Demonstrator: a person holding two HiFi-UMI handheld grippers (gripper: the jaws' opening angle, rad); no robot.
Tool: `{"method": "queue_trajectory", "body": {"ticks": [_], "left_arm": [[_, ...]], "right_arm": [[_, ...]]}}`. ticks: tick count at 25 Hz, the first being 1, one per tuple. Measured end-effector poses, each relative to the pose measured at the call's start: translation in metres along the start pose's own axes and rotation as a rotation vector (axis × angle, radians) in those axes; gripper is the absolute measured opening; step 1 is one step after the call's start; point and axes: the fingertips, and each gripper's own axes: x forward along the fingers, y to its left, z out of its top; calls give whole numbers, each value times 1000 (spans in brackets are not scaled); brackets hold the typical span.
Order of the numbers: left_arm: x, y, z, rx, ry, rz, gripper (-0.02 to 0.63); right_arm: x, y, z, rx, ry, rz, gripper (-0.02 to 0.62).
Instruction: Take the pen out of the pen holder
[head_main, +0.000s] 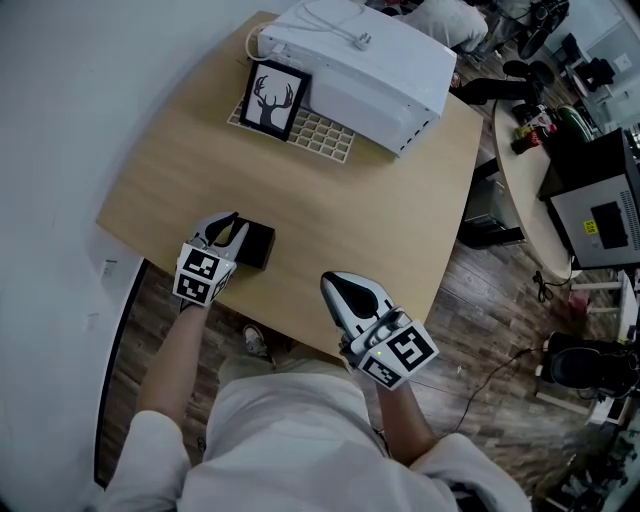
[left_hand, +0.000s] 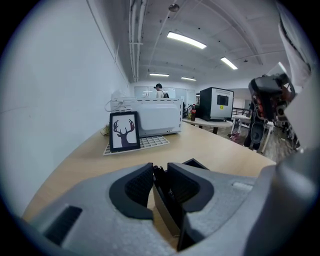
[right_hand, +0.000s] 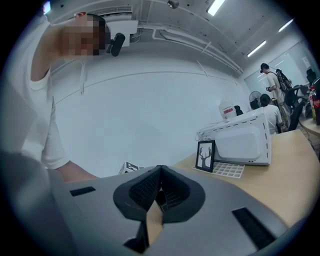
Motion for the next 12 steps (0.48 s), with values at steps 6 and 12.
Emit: {"method": "queue_trajectory", "body": {"ticks": [6,12], "left_arm": [[-4,-1,2,-41,-35,8,85],[-9,0,5,-100,-88,2,64]], "right_arm": [[1,-4,1,6,-2,-6,2],[7,-3,3,8,-8,0,2]]}}
